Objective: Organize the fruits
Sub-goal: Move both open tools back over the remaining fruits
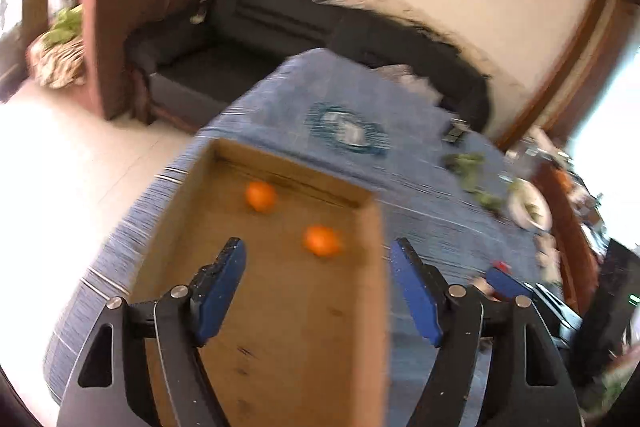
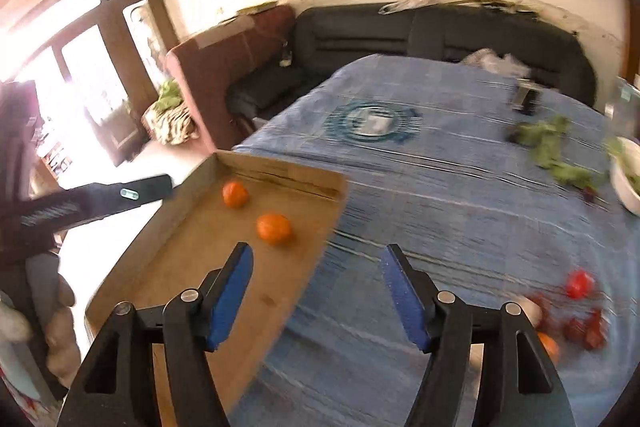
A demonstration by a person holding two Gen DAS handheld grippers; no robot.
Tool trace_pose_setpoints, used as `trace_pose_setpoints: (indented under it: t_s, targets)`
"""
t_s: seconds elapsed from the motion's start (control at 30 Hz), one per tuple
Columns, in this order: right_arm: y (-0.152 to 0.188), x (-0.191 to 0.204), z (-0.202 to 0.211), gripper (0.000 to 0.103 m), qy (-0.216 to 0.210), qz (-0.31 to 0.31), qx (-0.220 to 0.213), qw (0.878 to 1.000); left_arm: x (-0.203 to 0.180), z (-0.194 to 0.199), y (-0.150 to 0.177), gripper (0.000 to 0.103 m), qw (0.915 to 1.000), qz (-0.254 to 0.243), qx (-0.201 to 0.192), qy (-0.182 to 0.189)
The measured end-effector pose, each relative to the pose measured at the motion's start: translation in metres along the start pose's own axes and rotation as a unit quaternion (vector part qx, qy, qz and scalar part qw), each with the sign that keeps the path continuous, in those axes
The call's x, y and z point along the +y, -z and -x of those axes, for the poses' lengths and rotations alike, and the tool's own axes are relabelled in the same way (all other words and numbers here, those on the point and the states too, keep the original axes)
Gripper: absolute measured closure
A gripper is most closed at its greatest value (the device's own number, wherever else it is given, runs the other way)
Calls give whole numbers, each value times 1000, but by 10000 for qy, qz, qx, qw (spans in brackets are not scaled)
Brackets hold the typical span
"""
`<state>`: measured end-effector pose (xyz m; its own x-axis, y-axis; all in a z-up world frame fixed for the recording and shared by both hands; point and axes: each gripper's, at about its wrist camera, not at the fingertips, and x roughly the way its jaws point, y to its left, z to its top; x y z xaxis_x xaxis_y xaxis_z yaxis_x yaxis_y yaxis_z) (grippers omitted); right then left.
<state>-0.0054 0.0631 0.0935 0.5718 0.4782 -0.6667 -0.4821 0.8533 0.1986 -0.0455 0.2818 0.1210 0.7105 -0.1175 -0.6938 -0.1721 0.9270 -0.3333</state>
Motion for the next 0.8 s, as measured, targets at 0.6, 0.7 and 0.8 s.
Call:
trace_pose_setpoints:
  t_s: [0.6, 0.7, 0.8]
  targets:
    - [94, -164, 95, 31, 911, -1438, -89, 9854, -132, -47, 91, 27, 9888, -967, 847, 757]
    - [98, -168, 82, 32, 877, -1472, -28, 9852, -133, -56, 96, 27, 9878, -1010, 913, 756]
    - [100, -175, 75, 35, 1017, -1526, -64, 9830, -134, -66, 99, 27, 9868, -1065, 957, 752]
